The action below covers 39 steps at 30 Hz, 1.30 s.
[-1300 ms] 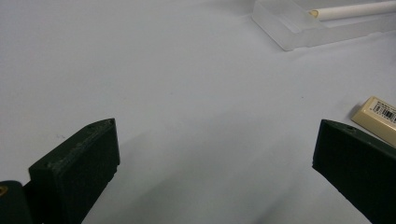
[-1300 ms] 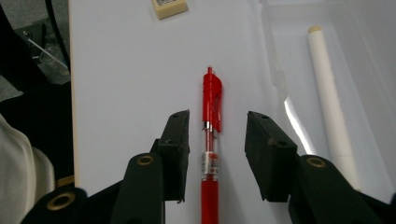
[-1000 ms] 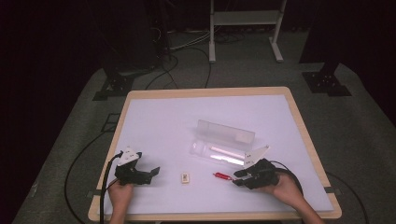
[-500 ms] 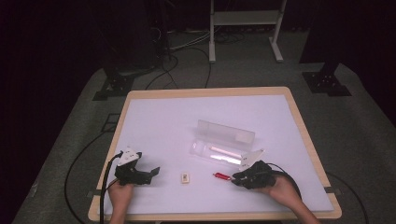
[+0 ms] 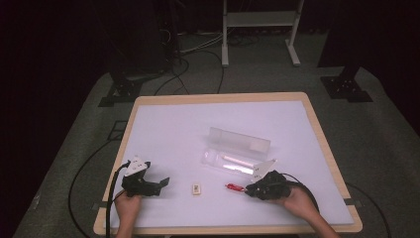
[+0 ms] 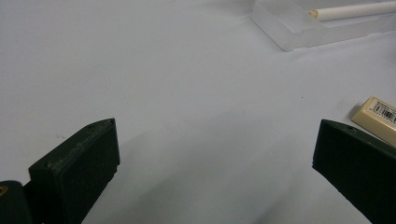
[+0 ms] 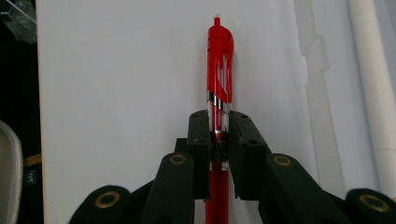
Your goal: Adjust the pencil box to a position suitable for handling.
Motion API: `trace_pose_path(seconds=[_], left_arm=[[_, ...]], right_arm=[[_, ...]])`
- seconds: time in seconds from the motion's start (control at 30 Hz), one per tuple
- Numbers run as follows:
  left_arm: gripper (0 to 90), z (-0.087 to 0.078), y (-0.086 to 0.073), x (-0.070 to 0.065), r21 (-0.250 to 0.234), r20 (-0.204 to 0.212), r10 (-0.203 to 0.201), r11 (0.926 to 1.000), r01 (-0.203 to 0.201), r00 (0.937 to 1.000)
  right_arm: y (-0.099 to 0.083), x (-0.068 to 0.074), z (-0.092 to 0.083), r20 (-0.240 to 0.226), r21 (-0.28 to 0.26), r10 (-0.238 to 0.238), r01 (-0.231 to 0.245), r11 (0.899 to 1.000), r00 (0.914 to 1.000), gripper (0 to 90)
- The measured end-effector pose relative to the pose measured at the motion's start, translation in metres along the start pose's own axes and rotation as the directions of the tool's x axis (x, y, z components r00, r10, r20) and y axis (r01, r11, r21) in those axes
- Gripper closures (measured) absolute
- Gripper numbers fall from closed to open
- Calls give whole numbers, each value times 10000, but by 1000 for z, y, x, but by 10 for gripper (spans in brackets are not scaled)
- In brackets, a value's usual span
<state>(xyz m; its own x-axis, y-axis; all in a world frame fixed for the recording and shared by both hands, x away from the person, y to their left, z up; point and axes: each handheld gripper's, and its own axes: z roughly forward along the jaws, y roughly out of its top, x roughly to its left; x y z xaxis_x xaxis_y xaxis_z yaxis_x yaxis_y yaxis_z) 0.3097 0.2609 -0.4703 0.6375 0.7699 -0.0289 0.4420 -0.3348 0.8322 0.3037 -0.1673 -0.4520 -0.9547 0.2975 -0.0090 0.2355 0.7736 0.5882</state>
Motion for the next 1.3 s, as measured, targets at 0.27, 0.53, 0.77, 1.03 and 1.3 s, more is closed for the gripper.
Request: trace_pose_path(seconds=[0.27,0.53,0.77,1.03,1.3], left_arm=[[1,0,0,0,1,-1,-3,10000,3,10000],[2,0,0,0,2,8,5,10000,-5,10000],[1,0,0,0,-10,1,-6,10000,6,10000],[1,0,0,0,-28,22,-55,10000,55,10000],[1,0,0,0,-67,24,-11,10000,11,10000]], right_arm=[[17,-13,-15,161,-277,-20,25,9996,9999,786],[33,-31,-26,216,-544,138,-126,9984,9997,786],[44,-40,-28,306,-618,171,-152,9980,9994,786],[53,-53,-24,472,-575,121,-94,9983,9988,786],[50,-64,-8,477,-119,289,-283,9995,9984,786]])
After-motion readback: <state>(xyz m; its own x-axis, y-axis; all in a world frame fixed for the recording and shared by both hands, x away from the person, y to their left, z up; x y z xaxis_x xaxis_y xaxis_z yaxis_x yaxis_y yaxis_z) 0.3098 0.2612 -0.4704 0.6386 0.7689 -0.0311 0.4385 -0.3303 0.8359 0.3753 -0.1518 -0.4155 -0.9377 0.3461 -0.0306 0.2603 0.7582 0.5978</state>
